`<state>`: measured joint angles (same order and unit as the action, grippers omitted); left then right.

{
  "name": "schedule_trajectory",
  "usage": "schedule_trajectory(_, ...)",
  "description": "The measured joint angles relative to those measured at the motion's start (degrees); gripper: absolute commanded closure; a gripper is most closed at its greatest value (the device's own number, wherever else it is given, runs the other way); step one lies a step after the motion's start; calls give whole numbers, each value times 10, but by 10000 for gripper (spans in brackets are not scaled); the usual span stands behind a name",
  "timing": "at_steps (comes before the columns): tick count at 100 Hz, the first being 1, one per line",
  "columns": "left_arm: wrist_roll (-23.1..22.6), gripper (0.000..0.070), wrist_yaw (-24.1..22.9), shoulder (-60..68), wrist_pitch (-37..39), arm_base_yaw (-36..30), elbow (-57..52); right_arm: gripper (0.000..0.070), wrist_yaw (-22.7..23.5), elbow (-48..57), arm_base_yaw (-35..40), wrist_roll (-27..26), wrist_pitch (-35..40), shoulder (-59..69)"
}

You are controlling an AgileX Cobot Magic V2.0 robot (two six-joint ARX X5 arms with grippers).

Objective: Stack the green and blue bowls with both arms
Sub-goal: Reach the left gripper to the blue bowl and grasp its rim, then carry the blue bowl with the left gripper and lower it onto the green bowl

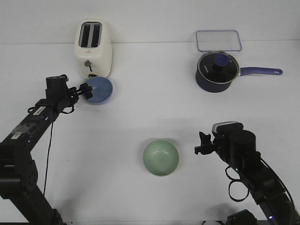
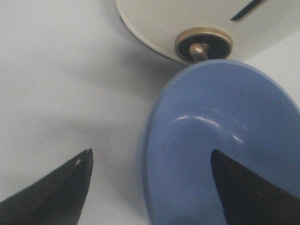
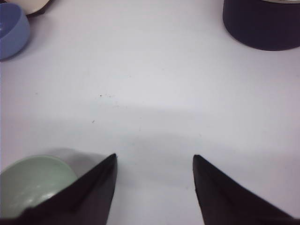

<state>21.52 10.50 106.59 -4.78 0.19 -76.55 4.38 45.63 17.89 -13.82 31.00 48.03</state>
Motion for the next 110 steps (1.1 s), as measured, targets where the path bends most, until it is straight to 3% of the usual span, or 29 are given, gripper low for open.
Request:
schedule_trajectory(8,0,424,0,19,-2,-1,-3,369,0,0,0,0,0,0)
schedule_trajectory(18,0,700,0,26,-11,-4,-3,369,-4,0,0,1,0,0)
schedule_trajectory(48,-8,686,46,-13,-78,-9,-3,369,-30,-5,-40,3,-17,0)
schedule_trajectory(69,-61,686,101,-141,-164,-42,-2,369,-27,-54,-113,3,-38,0)
schedule_trajectory(81,-75,686,135,-221,-173,-80,26,369,-23,-68,-135,3,-38,0)
schedule_trajectory(110,-81,686,141,-290,-155,-242,147,369,6,-68,-139,6,-43,0)
